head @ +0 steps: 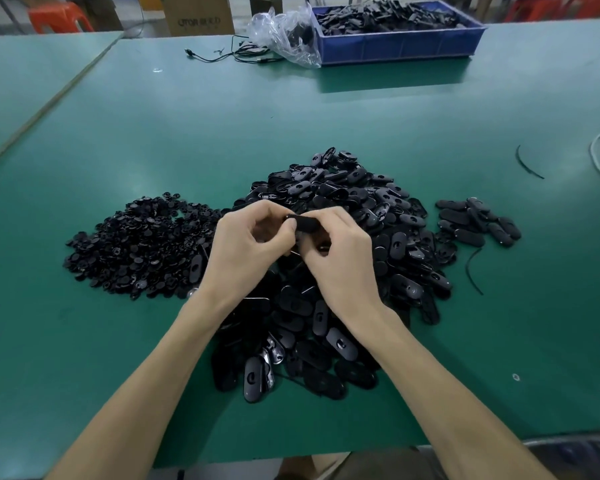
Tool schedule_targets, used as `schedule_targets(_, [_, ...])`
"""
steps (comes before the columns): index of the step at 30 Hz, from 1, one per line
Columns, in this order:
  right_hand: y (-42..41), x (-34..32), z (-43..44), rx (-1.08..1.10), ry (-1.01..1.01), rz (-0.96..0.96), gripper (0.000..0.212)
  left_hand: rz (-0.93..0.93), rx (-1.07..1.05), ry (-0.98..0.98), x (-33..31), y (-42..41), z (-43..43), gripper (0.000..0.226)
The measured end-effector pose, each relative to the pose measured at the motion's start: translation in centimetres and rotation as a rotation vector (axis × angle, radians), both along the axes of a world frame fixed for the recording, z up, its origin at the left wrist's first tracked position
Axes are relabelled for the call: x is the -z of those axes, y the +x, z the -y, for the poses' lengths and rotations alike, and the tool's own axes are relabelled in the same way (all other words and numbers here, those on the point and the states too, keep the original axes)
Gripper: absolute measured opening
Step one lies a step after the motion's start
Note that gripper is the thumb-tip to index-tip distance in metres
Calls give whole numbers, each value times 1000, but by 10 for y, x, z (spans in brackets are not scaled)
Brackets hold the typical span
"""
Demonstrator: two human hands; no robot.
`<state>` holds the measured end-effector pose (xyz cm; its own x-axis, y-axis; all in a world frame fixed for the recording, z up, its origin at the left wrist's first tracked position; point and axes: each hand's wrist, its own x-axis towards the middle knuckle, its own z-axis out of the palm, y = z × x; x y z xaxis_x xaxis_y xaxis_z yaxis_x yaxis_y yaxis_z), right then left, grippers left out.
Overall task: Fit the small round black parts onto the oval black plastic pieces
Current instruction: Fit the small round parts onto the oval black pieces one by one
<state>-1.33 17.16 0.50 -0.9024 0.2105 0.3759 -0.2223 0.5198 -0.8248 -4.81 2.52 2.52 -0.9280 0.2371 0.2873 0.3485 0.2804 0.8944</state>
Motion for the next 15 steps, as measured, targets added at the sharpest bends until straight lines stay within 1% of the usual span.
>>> schedule_targets(2, [0, 1, 1, 15, -7, -2, 24, 42, -9, 39, 1, -3, 5, 11])
schedule_targets(5, [-2, 0, 2, 21, -96, 25, 31, 113, 7, 86, 4, -5, 11, 12])
schedule_targets(8, [-2, -1, 0, -36, -152, 49, 30, 140, 10, 123, 6, -6, 9, 13])
schedule_targets(12, [-1, -4, 1, -84, -162, 26, 34, 184, -6, 159, 6, -7, 8, 14])
schedule_targets(15, [0, -5, 2, -79, -160, 21, 26, 204, -17, 165, 7, -7, 7, 15])
